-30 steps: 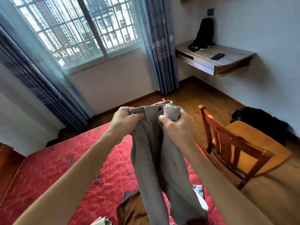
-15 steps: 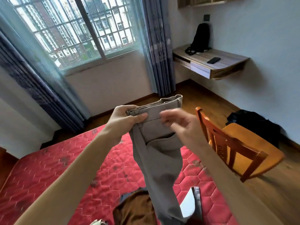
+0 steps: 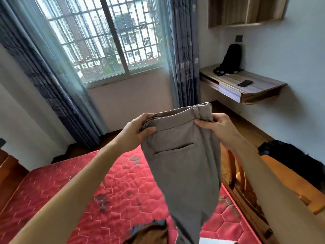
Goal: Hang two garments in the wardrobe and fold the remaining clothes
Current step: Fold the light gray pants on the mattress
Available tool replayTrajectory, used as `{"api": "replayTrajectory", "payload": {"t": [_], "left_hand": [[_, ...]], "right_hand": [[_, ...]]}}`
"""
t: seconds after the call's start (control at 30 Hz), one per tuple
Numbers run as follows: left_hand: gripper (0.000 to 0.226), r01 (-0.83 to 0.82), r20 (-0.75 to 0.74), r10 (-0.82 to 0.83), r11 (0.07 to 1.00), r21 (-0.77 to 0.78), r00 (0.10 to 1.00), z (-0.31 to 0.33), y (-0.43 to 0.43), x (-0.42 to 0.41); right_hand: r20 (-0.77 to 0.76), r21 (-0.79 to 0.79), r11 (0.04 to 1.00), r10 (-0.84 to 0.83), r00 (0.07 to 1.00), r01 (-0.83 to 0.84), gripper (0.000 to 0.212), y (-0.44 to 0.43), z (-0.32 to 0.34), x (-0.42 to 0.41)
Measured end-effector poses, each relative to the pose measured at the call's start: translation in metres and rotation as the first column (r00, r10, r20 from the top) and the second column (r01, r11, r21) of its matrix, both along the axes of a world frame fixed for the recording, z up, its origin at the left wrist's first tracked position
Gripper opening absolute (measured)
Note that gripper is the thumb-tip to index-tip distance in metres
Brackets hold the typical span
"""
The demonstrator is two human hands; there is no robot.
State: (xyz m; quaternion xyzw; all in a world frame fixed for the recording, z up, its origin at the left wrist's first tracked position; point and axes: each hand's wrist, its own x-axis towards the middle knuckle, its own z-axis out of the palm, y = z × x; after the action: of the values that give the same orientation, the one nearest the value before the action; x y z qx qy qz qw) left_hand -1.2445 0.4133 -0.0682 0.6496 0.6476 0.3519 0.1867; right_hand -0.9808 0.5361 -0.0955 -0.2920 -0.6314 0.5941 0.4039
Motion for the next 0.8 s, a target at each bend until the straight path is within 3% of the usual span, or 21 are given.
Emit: {"api": "replayTrajectory", "payload": {"t": [0.07, 0.1, 0.13, 0.23, 0.37, 0.43, 0.53, 0.63, 0.73, 0.8], "left_hand": [[0.068, -0.057, -0.135, 0.044, 0.994, -0.094, 0.99, -0.004, 0.011, -0.011], [0.069, -0.121, -0.221, 0.097, 0.988, -0.097, 0.97, -0.004, 0.016, -0.013], [0.062, -0.186, -0.271, 0.162, 0.981, -0.063, 0.949, -0.003, 0.024, -0.014], [0.04, -0.291, -0.223, 0.302, 0.953, 0.079, 0.927, 0.019, 0.047, -0.017], [0.023, -0.287, -0.198, 0.332, 0.931, 0.226, 0.922, 0.079, 0.084, -0.023], [0.03, -0.287, -0.223, 0.37, 0.9, 0.328, 0.902, 0.115, 0.099, -0.024], [0.028, -0.22, -0.246, 0.394, 0.821, 0.527, 0.885, 0.168, 0.113, -0.026], [0.043, -0.145, -0.333, 0.405, 0.793, 0.592, 0.852, 0.215, 0.115, -0.026], [0.051, -0.121, -0.378, 0.431, 0.774, 0.621, 0.82, 0.241, 0.115, -0.023], [0.04, -0.139, -0.371, 0.44, 0.777, 0.614, 0.818, 0.24, 0.112, -0.018]], "right_hand": [[-0.012, 0.013, 1.0, -0.006, 1.0, 0.006, 0.009, 0.007, 0.009, -0.016], [-0.019, 0.02, 1.0, -0.014, 1.0, 0.015, 0.009, 0.011, 0.014, -0.023], [-0.024, 0.026, 0.999, -0.028, 0.999, 0.028, 0.01, 0.016, 0.02, -0.03], [0.035, 0.16, 0.984, -0.089, 0.995, 0.082, 0.015, 0.039, 0.044, -0.05], [0.186, 0.45, 0.88, -0.258, 0.948, 0.151, 0.025, 0.091, 0.104, -0.065], [0.143, 0.468, 0.866, -0.274, 0.951, 0.179, 0.035, 0.11, 0.143, -0.068], [0.045, 0.514, 0.824, -0.305, 0.951, 0.239, 0.03, 0.116, 0.203, -0.069], [-0.063, 0.546, 0.777, -0.334, 0.94, 0.313, 0.027, 0.12, 0.24, -0.068], [-0.031, 0.611, 0.695, -0.457, 0.889, 0.379, 0.026, 0.125, 0.257, -0.063], [0.027, 0.623, 0.697, -0.474, 0.88, 0.356, 0.03, 0.127, 0.256, -0.057]]}}
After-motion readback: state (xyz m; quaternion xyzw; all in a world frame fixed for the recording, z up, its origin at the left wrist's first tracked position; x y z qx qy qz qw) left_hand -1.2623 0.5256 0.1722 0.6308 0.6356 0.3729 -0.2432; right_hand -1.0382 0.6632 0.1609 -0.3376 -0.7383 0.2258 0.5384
